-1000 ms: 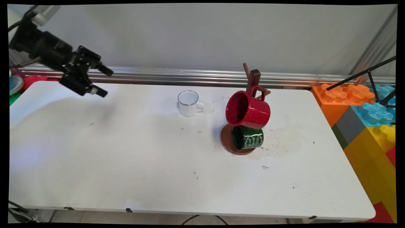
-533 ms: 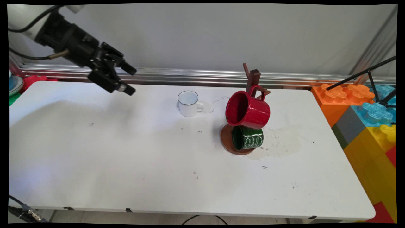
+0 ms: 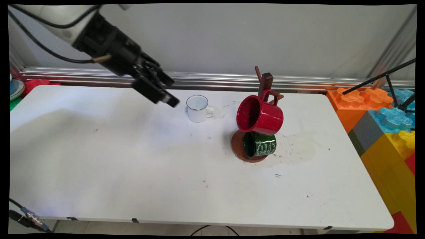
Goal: Pick up the red mug from the rack
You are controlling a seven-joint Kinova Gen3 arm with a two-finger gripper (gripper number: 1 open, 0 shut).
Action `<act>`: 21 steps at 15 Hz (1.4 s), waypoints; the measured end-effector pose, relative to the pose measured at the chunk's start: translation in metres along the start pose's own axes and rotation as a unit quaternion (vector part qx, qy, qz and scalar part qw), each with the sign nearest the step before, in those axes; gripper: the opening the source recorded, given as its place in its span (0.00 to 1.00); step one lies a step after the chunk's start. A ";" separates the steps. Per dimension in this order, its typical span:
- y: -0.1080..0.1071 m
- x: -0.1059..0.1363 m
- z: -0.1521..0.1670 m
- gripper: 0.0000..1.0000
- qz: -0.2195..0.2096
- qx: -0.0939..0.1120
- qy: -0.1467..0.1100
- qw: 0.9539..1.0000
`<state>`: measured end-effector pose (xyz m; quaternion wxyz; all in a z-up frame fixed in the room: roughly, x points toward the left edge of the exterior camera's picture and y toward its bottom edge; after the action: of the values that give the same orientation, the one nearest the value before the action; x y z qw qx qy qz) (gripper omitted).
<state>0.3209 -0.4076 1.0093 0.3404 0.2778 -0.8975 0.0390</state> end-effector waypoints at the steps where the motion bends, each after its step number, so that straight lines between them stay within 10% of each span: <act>1: 0.007 0.006 0.007 1.00 -0.004 -0.004 0.003 1.000; 10: 0.055 0.041 0.076 1.00 -0.032 -0.032 0.044 0.998; 21: 0.068 0.040 0.148 1.00 -0.050 -0.015 0.076 0.996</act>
<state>0.1733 -0.4075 0.9292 0.4132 0.3131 -0.8546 0.0292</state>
